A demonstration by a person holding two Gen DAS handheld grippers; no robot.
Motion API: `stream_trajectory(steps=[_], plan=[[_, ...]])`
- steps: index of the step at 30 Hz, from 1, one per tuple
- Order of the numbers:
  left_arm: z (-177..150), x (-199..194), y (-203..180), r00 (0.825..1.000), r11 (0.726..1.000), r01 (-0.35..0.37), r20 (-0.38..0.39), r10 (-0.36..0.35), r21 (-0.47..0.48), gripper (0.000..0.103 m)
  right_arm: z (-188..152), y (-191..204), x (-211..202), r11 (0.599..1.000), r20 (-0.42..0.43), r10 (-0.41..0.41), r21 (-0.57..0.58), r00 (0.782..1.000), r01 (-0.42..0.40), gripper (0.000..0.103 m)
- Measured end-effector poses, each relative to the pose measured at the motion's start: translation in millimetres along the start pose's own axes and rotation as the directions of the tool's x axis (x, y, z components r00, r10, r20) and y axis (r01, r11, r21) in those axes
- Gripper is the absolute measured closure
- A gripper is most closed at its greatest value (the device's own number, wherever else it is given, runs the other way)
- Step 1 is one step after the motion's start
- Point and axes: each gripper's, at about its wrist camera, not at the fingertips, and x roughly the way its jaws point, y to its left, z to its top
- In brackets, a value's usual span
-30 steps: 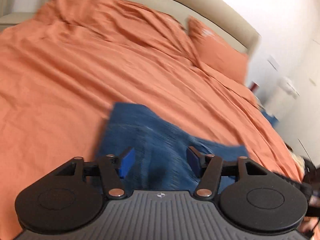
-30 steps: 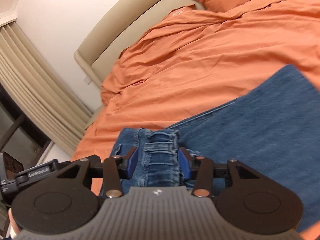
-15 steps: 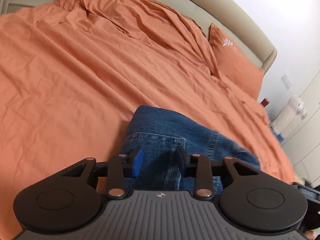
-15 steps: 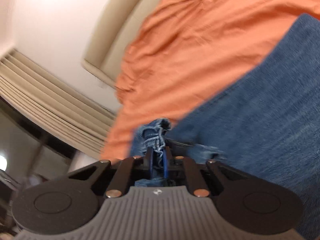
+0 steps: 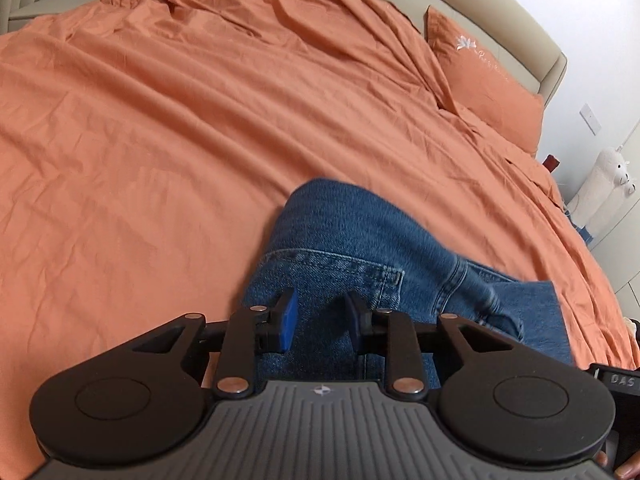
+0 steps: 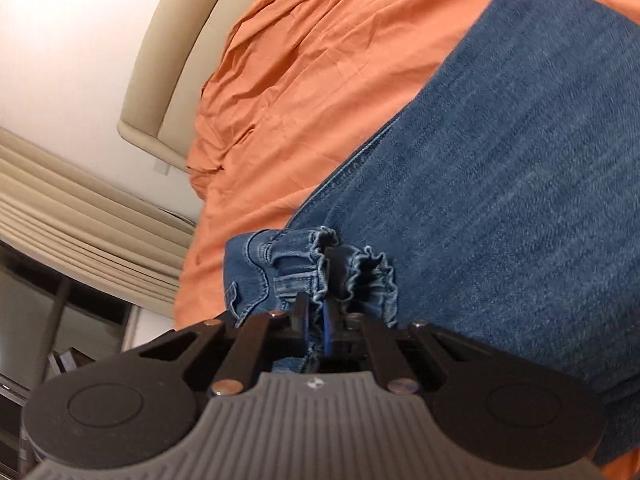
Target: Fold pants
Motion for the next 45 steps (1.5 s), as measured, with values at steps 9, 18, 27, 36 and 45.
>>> stream_trajectory(steps=[9, 18, 27, 36, 45], plan=[[1, 1, -3, 1.000, 1.000, 0.005, -0.007, -0.005, 0.013, 0.073, 13, -30, 4, 0.983, 0.028, 0.073, 0.166, 0.997, -0.077, 0.068], [2, 2, -4, 1.000, 1.000, -0.008, -0.005, 0.008, 0.020, 0.074, 8, -41, 25, 0.961, 0.002, 0.166, 0.224, 0.986, -0.163, 0.086], [19, -40, 9, 0.992, 0.994, 0.043, 0.124, -0.031, -0.096, 0.073, 16, 45, 3, 0.993, 0.032, 0.004, -0.120, 0.999, 0.000, 0.090], [21, -58, 35, 0.975, 0.970, 0.133, 0.203, -0.091, -0.205, 0.073, 61, 212, -29, 0.904, 0.056, -0.129, -0.403, 0.990, 0.141, 0.092], [12, -46, -3, 0.975, 0.981, 0.189, 0.122, -0.184, -0.030, 0.071, 102, 212, -91, 0.825, 0.176, -0.314, -0.435, 0.933, 0.360, 0.092]])
